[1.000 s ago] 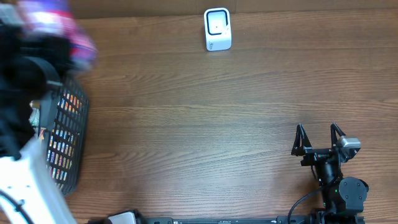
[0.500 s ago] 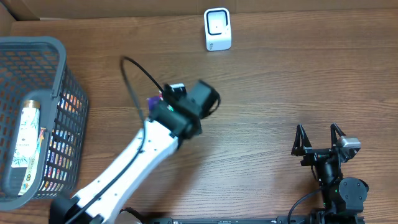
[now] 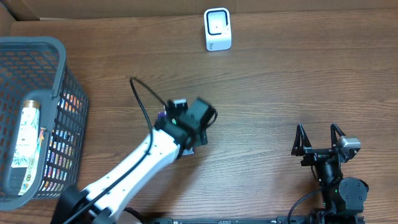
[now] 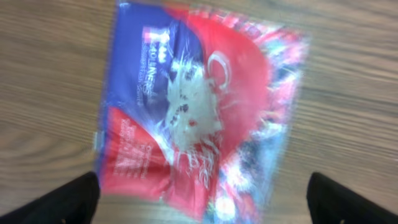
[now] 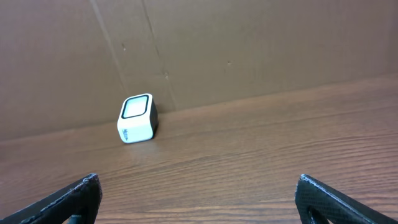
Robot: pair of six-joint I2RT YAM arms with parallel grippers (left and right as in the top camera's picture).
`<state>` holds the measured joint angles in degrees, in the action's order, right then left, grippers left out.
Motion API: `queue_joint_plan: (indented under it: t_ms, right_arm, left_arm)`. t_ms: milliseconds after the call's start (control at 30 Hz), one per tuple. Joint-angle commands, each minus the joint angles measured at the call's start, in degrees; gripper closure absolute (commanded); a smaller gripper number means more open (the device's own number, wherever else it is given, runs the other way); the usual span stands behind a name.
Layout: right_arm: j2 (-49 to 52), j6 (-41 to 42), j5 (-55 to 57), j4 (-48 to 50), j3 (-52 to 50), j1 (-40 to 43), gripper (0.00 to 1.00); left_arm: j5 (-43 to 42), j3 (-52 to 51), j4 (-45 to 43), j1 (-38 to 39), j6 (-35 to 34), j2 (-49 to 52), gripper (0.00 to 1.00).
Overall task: Scan the item barcode
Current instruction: 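Lift the pink-purple packet out and place it on the table center, then reach the left gripper back into the basket and grasp the yellow snack bag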
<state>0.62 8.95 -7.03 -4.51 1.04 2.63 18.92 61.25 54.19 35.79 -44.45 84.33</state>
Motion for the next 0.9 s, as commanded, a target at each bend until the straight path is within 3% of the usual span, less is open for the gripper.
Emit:
queue_joint_plan:
  t_ms: [0,67,167,267,333,400,500,600,867]
  right_arm:
    - [-0.46,-0.44,0.57,0.2,-0.59,0.11,0.0]
    - [-0.46,-0.44,0.57,0.2,-0.59,0.11,0.0]
    - [-0.46,-0.44,0.57,0.2,-0.59,0.11,0.0]
    - [-0.46,-0.44,0.57,0.2,-0.59,0.11,0.0]
    - [-0.46,-0.44,0.57,0.2,-0.59,0.11,0.0]
    - [-0.46,-0.44,0.57,0.2,-0.59,0.11,0.0]
    - [-0.46,-0.44,0.55,0.2,-0.59,0.11,0.0]
    - [-0.46,-0.44,0.57,0.2,-0.59,0.11,0.0]
    - [-0.46,-0.44,0.57,0.2,-0.59,0.11,0.0]
  left_arm:
    - [3.1,22.08,7.63,-3.91,11.28,-6.36,0.0]
    - [5.25,34.99,14.12,-7.85,17.14,-6.73,0.0]
    - [6.95,54.66,22.62,-19.63,24.09,-6.29,0.0]
    - [2.47,66.97,27.21,-37.48,26.8,-5.97,0.0]
    - [-3.15,69.46,28.46,-50.73,26.62,-5.97,0.0]
    - [-12.44,68.81,29.35,-64.89,26.64,-5.75,0.0]
    - [-23.5,64.59,31.3,-80.35,26.45,-3.54,0.0]
    - [-26.97,58.21,31.28,-85.18,25.55,-1.38,0.0]
    - [-23.45,34.75,23.5,-85.64,25.2,-0.83,0.0]
